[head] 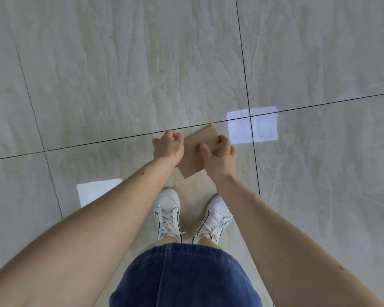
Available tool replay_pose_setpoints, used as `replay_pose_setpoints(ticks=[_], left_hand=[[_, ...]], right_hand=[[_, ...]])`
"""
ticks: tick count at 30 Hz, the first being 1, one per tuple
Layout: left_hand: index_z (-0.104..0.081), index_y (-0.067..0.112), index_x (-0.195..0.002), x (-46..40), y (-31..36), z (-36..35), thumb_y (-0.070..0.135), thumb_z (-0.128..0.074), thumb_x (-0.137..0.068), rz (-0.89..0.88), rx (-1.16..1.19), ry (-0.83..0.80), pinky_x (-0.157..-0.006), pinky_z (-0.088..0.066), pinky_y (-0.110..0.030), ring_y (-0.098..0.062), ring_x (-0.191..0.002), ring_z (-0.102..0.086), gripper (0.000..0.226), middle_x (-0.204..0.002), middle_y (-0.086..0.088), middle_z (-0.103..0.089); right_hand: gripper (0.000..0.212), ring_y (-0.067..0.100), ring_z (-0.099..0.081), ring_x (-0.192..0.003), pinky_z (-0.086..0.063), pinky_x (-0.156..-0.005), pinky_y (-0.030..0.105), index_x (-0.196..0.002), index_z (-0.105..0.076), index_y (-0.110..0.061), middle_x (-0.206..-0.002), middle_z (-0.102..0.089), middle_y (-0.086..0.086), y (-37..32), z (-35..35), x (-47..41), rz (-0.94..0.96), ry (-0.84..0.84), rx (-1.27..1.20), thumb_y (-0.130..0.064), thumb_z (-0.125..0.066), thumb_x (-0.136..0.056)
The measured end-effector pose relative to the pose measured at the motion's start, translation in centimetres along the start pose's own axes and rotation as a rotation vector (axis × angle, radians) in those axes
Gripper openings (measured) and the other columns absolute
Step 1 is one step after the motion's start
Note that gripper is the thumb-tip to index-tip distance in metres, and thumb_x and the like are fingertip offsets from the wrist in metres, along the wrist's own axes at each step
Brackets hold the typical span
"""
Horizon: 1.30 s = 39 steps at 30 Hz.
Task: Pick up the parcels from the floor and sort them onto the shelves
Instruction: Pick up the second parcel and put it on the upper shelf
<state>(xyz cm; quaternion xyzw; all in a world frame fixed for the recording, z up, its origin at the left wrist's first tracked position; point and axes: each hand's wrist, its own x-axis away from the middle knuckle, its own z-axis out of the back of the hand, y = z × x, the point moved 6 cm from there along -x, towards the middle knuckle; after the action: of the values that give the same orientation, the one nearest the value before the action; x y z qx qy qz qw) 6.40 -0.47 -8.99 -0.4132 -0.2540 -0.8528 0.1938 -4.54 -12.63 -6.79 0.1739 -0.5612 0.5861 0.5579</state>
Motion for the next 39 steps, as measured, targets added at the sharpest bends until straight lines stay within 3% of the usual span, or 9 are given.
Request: replay_pose_setpoints(ticks=[5,9,14,18,21,25,30,36,39], left_hand=[[-0.048,0.017,-0.141,7.7,4.1,2.3,0.046,-0.054,-0.094,0.021,-0.031,-0.021,-0.096,-0.054,-0.049,-0.040,-0.113,-0.059,0.056,-0.141,-0.016,-0.036],[-0.044,0.012,-0.142,14.8,7.7,4.2,0.043,-0.068,-0.083,0.015,-0.022,-0.062,-0.094,-0.056,-0.047,-0.038,-0.113,-0.060,0.071,-0.141,-0.014,-0.039],[-0.041,0.015,-0.140,24.2,12.3,7.5,0.039,-0.083,-0.069,-0.016,0.051,-0.129,-0.081,-0.062,-0.041,-0.032,-0.105,-0.066,0.086,-0.140,-0.009,-0.046],[-0.041,0.018,-0.140,31.1,14.7,9.4,0.047,-0.088,-0.053,-0.015,0.061,-0.240,-0.066,-0.056,-0.032,-0.026,-0.108,-0.065,0.104,-0.139,-0.005,-0.049],[-0.036,0.022,-0.147,35.3,16.5,10.3,0.052,-0.089,-0.046,-0.052,0.029,-0.346,-0.078,-0.050,-0.036,-0.025,-0.122,-0.057,0.118,-0.144,-0.003,-0.049],[-0.039,0.022,-0.146,40.1,18.3,11.1,0.047,-0.088,-0.065,-0.110,-0.021,-0.488,-0.105,-0.044,-0.047,-0.023,-0.129,-0.052,0.099,-0.140,0.000,-0.056],[-0.055,0.024,-0.128,45.4,20.3,12.6,0.054,-0.082,-0.070,-0.155,-0.057,-0.594,-0.103,-0.049,-0.051,-0.028,-0.118,-0.057,0.070,-0.125,-0.001,-0.060],[-0.070,0.028,-0.101,50.2,22.3,13.9,0.058,-0.077,-0.073,-0.147,-0.064,-0.775,-0.100,-0.052,-0.052,-0.030,-0.114,-0.064,0.042,-0.122,-0.005,-0.067],[-0.068,0.025,-0.095,52.3,23.1,14.4,0.049,-0.076,-0.078,-0.191,-0.048,-0.807,-0.101,-0.053,-0.050,-0.027,-0.108,-0.066,0.030,-0.106,-0.005,-0.068]], right_hand=[[0.071,0.016,-0.047,-0.106,-0.037,-0.089,0.026,-0.146,-0.031,-0.023,-0.145,-0.028,-0.001,-4.1,5.4,6.7,0.003,0.093,-0.109,-0.041,-0.067,-0.088],[0.075,0.019,-0.049,-0.107,-0.036,-0.087,0.027,-0.140,-0.033,-0.019,-0.126,-0.028,-0.006,-7.1,9.9,11.9,-0.037,0.190,-0.199,-0.046,-0.073,-0.082],[0.079,0.017,-0.048,-0.101,-0.037,-0.084,0.029,-0.130,-0.036,-0.020,-0.125,-0.031,-0.003,-10.3,15.3,19.1,-0.046,0.294,-0.261,-0.055,-0.078,-0.072],[0.072,0.018,-0.050,-0.110,-0.045,-0.096,0.035,-0.128,-0.036,-0.021,-0.125,-0.032,-0.002,-12.0,19.5,24.0,0.002,0.317,-0.293,-0.049,-0.076,-0.075],[0.068,0.017,-0.049,-0.112,-0.046,-0.103,0.042,-0.128,-0.037,-0.025,-0.127,-0.033,0.000,-12.8,22.3,27.5,0.016,0.323,-0.354,-0.047,-0.075,-0.076],[0.063,0.004,-0.051,-0.095,-0.051,-0.097,0.042,-0.127,-0.039,-0.035,-0.131,-0.035,0.003,-14.0,25.6,32.1,0.012,0.320,-0.447,-0.049,-0.073,-0.076],[0.070,0.020,-0.063,-0.108,-0.056,-0.091,0.051,-0.124,-0.043,-0.038,-0.130,-0.053,0.002,-16.5,29.1,36.7,0.056,0.326,-0.560,-0.056,-0.071,-0.062],[0.053,0.012,-0.064,-0.092,-0.057,-0.073,0.037,-0.136,-0.042,-0.027,-0.121,-0.059,-0.002,-18.3,32.9,41.6,0.146,0.307,-0.717,-0.034,-0.061,-0.087],[0.047,0.017,-0.064,-0.094,-0.058,-0.078,0.040,-0.132,-0.045,-0.027,-0.121,-0.060,0.000,-19.0,33.9,43.6,0.185,0.321,-0.760,-0.032,-0.058,-0.088]])
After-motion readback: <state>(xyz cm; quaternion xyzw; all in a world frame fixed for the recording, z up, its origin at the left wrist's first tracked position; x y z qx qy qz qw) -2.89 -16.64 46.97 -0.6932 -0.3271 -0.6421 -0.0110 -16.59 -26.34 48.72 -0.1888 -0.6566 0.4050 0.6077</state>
